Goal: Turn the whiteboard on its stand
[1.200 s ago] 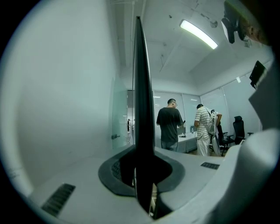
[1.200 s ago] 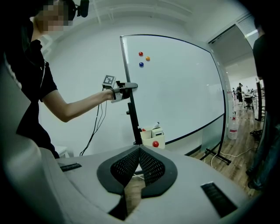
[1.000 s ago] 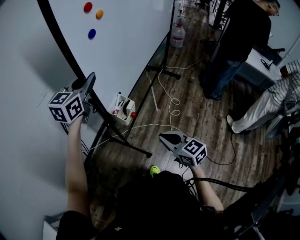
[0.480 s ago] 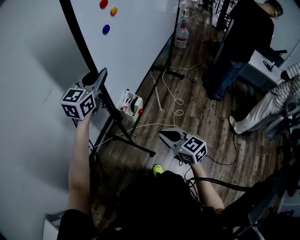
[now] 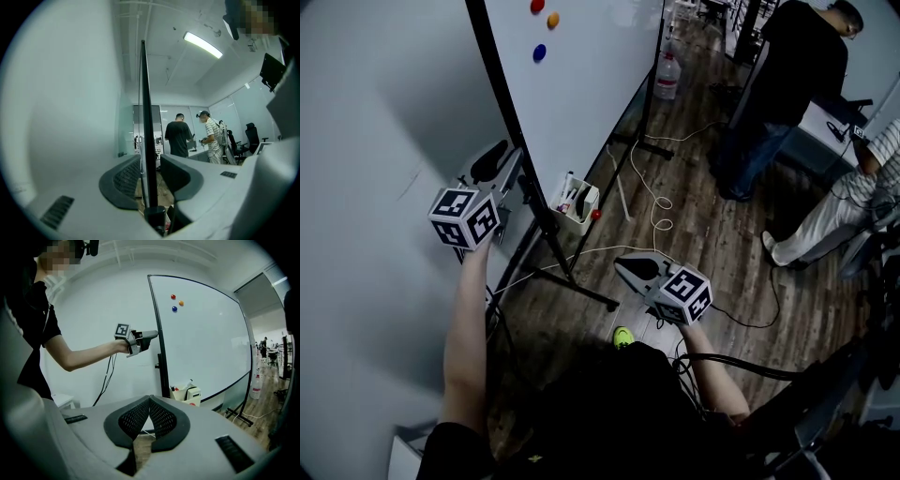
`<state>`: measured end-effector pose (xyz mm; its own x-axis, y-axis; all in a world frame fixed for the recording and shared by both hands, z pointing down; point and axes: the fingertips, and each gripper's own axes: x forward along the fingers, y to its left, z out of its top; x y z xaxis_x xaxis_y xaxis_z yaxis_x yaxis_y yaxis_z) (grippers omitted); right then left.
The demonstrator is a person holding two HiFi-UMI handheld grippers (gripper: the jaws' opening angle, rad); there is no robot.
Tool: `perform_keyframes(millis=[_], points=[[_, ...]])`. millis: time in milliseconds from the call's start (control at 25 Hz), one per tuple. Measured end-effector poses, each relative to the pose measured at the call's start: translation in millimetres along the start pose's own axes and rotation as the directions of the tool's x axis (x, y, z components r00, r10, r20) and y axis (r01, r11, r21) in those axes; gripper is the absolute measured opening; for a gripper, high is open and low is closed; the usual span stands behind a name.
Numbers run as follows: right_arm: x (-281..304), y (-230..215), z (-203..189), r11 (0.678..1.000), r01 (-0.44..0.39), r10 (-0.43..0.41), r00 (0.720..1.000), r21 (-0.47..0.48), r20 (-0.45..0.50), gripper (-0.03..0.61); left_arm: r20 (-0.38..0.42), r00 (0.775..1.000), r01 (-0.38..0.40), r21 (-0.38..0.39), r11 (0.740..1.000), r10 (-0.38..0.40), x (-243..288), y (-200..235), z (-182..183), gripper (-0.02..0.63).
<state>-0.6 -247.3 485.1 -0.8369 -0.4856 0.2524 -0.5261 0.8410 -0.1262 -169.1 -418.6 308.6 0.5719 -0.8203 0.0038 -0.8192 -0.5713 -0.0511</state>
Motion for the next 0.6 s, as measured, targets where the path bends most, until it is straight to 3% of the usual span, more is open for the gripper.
perform_keyframes(millis=[200, 440, 600], points=[[-4, 21, 3, 1.0, 0.002, -0.002, 1.0, -0.011, 0.007, 0.005, 0.008, 0.999, 0.037, -0.015, 0.999, -0.037, -25, -22, -4, 0.124], [-6, 52, 4, 1.0, 0.013, -0.012, 1.0, -0.018, 0.008, 0.005, 0.028, 0.994, 0.11, -0.02, 0.994, -0.109, -59, -52, -8, 0.026], [-9, 81, 8, 0.999, 0.022, -0.022, 1.0, -0.031, 0.009, 0.005, 0.049, 0.987, 0.153, -0.043, 0.987, -0.151, -87, -75, -4, 0.012]])
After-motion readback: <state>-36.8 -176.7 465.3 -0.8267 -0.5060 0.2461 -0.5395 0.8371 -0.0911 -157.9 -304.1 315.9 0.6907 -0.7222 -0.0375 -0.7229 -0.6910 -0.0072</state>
